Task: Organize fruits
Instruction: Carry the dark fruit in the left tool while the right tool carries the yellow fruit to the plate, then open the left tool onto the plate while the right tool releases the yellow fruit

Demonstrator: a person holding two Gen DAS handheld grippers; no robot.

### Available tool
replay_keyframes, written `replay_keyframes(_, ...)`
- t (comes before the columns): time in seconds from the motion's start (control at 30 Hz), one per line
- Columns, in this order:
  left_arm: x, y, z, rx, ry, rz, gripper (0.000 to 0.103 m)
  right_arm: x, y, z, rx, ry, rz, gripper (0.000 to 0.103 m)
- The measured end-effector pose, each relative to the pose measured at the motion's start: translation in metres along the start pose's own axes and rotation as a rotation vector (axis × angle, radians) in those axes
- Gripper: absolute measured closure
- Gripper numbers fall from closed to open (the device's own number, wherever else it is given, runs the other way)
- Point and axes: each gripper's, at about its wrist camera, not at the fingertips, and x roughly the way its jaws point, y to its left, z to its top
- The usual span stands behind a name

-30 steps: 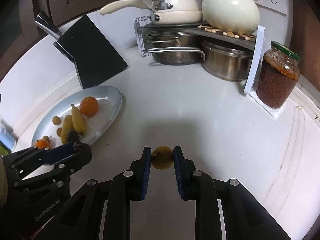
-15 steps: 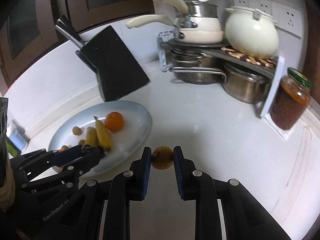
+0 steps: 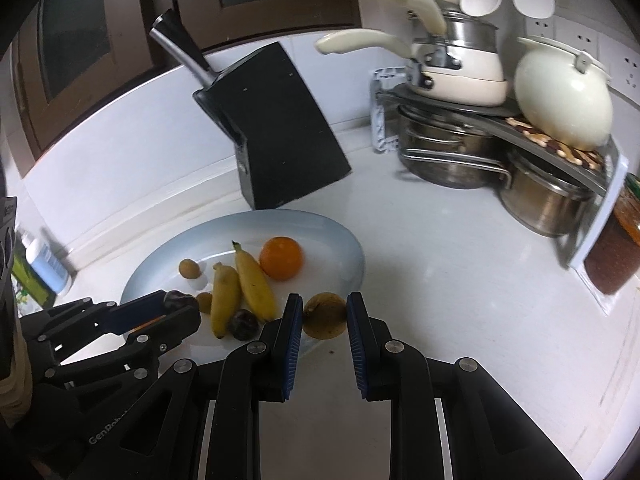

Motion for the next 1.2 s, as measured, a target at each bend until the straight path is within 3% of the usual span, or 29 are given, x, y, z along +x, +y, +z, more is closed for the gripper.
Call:
replay_keyframes(0.17, 0.007, 0.012, -0.001, -0.016, 0.016, 0.018, 0.075, 0.013, 0.008, 0.002, -0.016, 0.015, 0.019, 0.08)
replay_keyframes(0.23, 0.01, 0.016, -0.001, -0.021, 0.024, 0.025, 0.075, 0.02, 0.011, 0.004, -0.024, 0.024, 0.027, 0.094)
replay_keyframes(0.27, 0.014, 0.019, -0.002, -0.027, 0.031, 0.029, 0.075, 0.025, 0.013, 0.005, -0.029, 0.034, 0.033, 0.095)
replay_keyframes(0.5, 0.032, 0.033, -0.006, -0.054, 0.072, 0.044, 0.075, 0.058, 0.013, 0.009, -0.03, 0.079, 0.057, 0.095)
replay_keyframes(0.8, 0.052, 0.037, -0.01, -0.064, 0.128, 0.036, 0.074, 0.071, 0.015, 0.013, -0.045, 0.096, 0.047, 0.095)
replay_keyframes(0.87, 0.053, 0.037, -0.01, -0.066, 0.136, 0.026, 0.068, 0.072, 0.014, 0.012, -0.046, 0.102, 0.044, 0.095)
replay_keyframes(0.93, 0.049, 0.037, -0.01, -0.069, 0.122, 0.037, 0.053, 0.072, 0.013, 0.011, -0.043, 0.106, 0.044, 0.095)
replay_keyframes(1.2, 0.024, 0.033, -0.004, -0.065, 0.055, 0.097, 0.034, 0.062, 0.01, 0.008, -0.016, 0.094, 0.03, 0.094)
